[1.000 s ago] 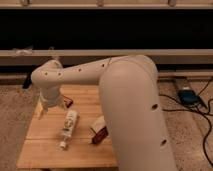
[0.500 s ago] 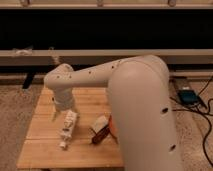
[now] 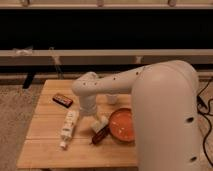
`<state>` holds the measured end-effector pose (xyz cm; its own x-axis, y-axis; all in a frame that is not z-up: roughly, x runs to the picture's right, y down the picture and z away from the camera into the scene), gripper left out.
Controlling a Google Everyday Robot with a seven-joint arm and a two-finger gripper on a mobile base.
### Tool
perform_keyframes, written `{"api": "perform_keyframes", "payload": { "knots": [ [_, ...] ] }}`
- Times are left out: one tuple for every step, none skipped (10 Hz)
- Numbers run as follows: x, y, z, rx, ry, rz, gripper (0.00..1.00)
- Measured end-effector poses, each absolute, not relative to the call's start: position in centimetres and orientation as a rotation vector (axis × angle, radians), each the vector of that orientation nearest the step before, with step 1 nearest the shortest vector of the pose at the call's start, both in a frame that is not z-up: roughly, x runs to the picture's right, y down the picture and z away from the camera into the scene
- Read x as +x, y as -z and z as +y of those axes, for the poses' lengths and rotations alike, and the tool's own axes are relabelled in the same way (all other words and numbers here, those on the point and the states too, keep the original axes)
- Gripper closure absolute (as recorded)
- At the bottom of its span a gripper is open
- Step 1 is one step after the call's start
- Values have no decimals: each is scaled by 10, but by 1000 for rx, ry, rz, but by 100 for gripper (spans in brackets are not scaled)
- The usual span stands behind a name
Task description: Place the white sponge in the ceramic cup
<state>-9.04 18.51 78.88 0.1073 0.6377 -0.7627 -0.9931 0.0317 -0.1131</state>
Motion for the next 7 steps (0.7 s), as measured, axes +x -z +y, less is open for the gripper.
{"api": "perform_keyframes", "payload": {
  "knots": [
    [-87, -804, 186, -744, -1379, 626, 20],
    [-85, -813, 185, -742, -1375, 640, 20],
    [-78, -818, 184, -736, -1381, 650, 20],
    [-65, -822, 182, -729, -1401, 662, 20],
    [-58, -822, 181, -726, -1415, 667, 20],
    [-52, -821, 182, -724, -1427, 672, 20],
    [-46, -821, 183, -720, -1439, 677, 20]
  ]
}}
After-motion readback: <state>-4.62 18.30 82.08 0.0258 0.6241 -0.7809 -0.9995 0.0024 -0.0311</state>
